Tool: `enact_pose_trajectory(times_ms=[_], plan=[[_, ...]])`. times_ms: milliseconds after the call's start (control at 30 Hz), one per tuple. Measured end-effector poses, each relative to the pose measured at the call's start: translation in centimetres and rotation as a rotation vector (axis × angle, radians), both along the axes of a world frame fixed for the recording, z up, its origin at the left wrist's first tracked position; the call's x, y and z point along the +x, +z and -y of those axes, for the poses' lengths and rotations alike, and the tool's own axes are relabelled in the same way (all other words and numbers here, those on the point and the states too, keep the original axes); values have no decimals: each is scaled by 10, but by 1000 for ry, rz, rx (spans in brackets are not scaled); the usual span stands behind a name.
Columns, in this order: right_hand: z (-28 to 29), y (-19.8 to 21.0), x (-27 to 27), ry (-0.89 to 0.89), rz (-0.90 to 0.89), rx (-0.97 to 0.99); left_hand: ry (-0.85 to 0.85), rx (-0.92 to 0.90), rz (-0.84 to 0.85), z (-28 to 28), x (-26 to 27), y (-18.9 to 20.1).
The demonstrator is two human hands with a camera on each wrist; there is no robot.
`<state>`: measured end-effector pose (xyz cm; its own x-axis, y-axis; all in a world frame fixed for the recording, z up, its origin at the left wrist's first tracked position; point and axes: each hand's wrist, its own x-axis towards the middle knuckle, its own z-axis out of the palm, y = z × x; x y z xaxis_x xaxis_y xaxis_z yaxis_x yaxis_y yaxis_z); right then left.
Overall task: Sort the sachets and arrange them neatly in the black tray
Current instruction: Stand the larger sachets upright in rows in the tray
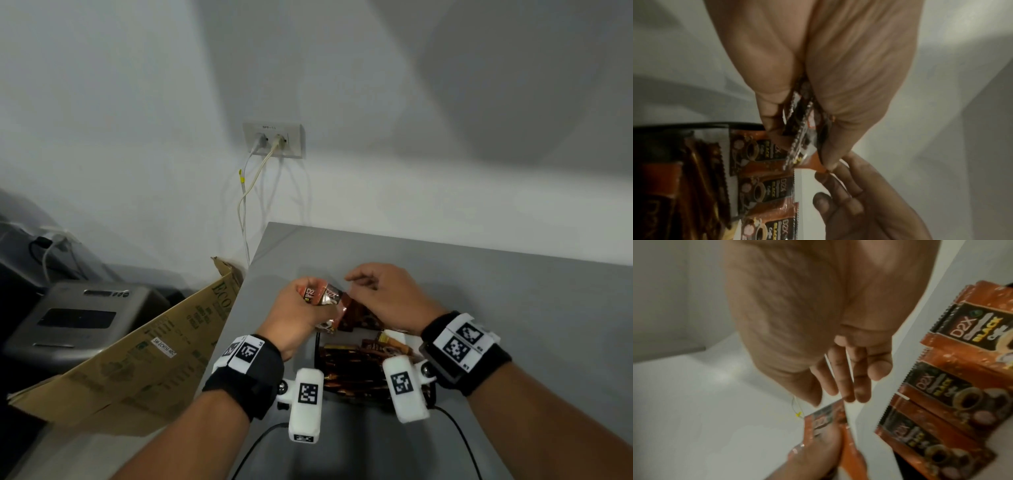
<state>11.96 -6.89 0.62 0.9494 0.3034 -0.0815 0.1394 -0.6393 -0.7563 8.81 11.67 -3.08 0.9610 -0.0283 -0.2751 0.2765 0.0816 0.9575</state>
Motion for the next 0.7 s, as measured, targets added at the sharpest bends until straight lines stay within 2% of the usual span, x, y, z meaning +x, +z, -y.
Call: enact_pose_trajectory(times_ms=[100, 233, 500, 700], plan=[[7, 18, 1, 11, 17, -9, -66, 31, 25, 12, 5, 5], [36, 27, 7, -117, 73, -118, 57, 8, -65, 9, 8, 3], [37, -27, 4, -41, 5, -325, 63, 39, -117, 5, 0, -4], [29, -40, 8, 15, 24, -401, 55, 37, -138, 2, -3, -4]])
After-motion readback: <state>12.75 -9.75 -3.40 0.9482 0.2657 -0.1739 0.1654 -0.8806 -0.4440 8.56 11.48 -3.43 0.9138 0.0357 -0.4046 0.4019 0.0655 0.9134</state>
